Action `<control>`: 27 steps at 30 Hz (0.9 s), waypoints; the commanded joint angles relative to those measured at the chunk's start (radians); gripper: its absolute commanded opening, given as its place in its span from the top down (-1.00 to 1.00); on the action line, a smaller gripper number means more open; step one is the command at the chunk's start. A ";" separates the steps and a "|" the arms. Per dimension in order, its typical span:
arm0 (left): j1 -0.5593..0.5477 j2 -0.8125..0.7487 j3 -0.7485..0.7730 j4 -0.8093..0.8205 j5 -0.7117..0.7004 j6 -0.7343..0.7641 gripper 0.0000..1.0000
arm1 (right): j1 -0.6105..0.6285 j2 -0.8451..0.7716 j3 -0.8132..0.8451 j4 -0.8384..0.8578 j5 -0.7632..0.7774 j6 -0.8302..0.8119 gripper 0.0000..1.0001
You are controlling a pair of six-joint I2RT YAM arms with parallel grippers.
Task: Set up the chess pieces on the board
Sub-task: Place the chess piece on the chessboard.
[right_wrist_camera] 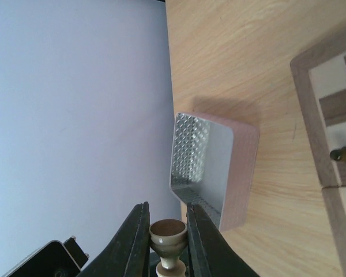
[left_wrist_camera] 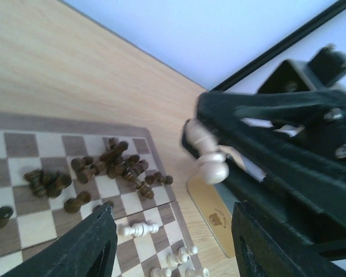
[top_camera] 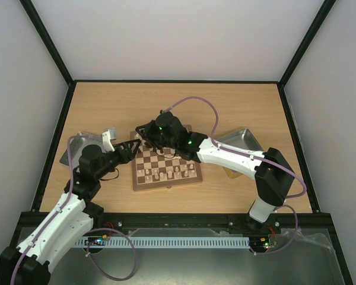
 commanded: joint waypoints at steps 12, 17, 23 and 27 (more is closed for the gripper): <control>-0.003 0.013 -0.005 0.183 0.008 0.052 0.19 | -0.008 -0.020 -0.093 0.154 -0.123 0.204 0.73; -0.005 0.019 -0.020 0.189 0.020 0.050 0.29 | -0.017 -0.034 -0.153 0.246 -0.135 0.290 0.76; -0.005 0.017 -0.027 0.166 0.024 0.050 0.45 | -0.025 -0.038 -0.164 0.277 -0.133 0.314 0.80; -0.005 0.018 -0.042 0.152 0.037 0.043 0.34 | -0.032 -0.041 -0.168 0.281 -0.119 0.310 0.76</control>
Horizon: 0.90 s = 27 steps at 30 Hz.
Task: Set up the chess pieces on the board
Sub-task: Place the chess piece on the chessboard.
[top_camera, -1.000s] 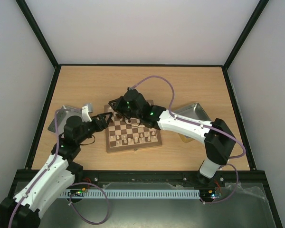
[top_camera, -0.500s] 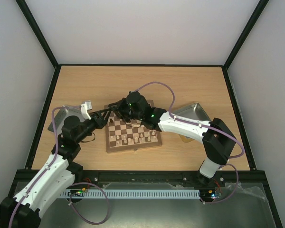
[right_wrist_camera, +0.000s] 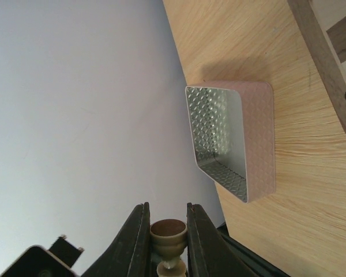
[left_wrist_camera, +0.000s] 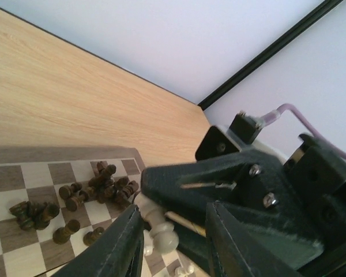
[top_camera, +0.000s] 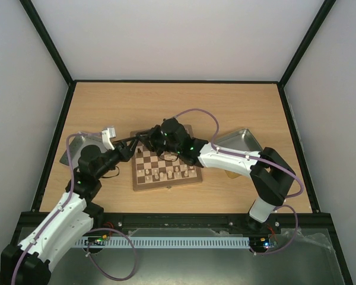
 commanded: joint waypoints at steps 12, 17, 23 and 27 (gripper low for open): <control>-0.003 0.027 -0.021 0.049 0.035 0.028 0.34 | -0.014 -0.044 -0.025 0.092 -0.018 0.032 0.77; -0.003 0.053 0.002 0.077 0.024 0.055 0.33 | -0.013 -0.050 -0.032 0.092 -0.038 0.030 0.77; -0.003 0.040 0.006 0.081 0.002 0.068 0.42 | -0.013 -0.057 -0.049 0.076 -0.040 0.014 0.77; -0.003 0.042 0.003 0.078 0.007 0.070 0.52 | -0.014 -0.056 -0.054 0.087 -0.048 0.012 0.78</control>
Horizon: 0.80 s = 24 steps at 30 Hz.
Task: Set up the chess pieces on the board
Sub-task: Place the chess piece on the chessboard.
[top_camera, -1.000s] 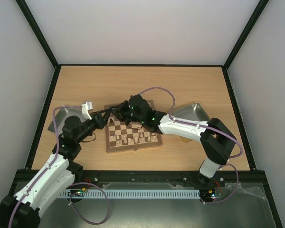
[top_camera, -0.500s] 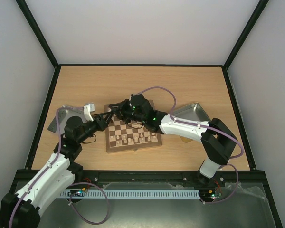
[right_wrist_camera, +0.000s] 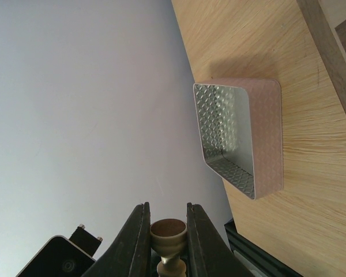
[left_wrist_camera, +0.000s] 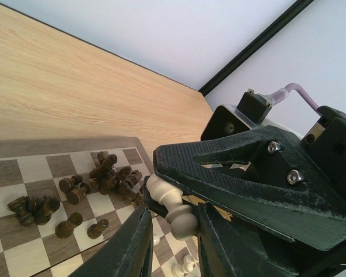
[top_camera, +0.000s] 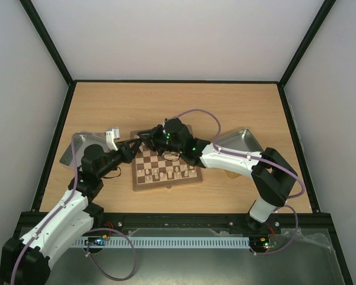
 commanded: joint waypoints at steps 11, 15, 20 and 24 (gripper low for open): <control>-0.002 0.021 0.092 -0.110 -0.052 0.035 0.92 | -0.001 -0.062 -0.004 -0.022 0.020 -0.075 0.63; -0.003 0.055 0.173 -0.302 -0.038 0.067 0.95 | -0.002 -0.108 -0.018 -0.088 0.131 -0.152 0.36; -0.002 0.142 0.314 -0.606 0.031 0.136 0.94 | -0.018 -0.215 -0.080 -0.198 0.354 -0.254 0.04; -0.007 0.275 0.431 -0.808 0.083 0.177 0.90 | -0.029 -0.335 -0.148 -0.301 0.558 -0.341 0.01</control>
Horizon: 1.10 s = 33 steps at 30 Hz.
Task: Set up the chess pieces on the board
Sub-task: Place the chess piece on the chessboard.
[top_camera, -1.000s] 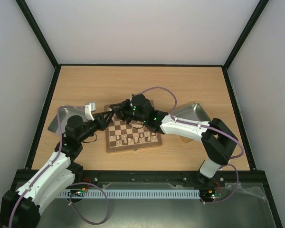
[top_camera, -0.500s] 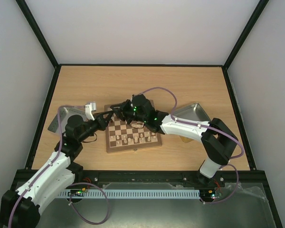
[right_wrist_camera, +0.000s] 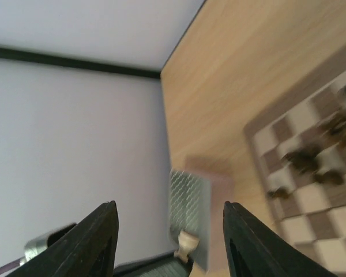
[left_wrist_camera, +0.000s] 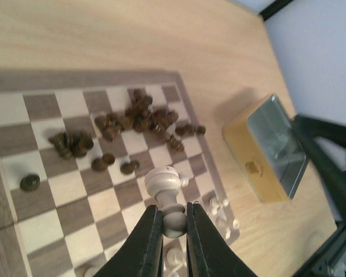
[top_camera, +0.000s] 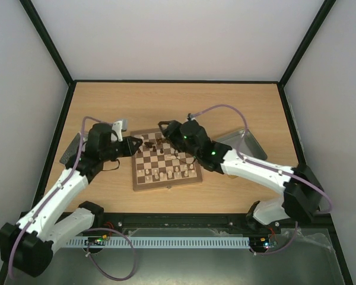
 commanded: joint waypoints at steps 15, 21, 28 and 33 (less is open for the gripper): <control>-0.254 0.630 0.440 -0.567 0.001 0.109 0.92 | -0.023 -0.444 -0.320 -0.296 0.528 -0.243 -0.04; -0.313 0.806 0.580 -0.664 -0.012 0.112 0.87 | -0.022 -0.514 -0.357 -0.313 0.576 -0.275 -0.04; -0.315 0.924 0.678 -0.741 -0.049 0.124 0.87 | -0.023 -0.584 -0.402 -0.323 0.617 -0.280 -0.05; -0.315 0.964 0.699 -0.778 -0.064 0.138 0.87 | -0.023 -0.607 -0.422 -0.325 0.637 -0.280 -0.06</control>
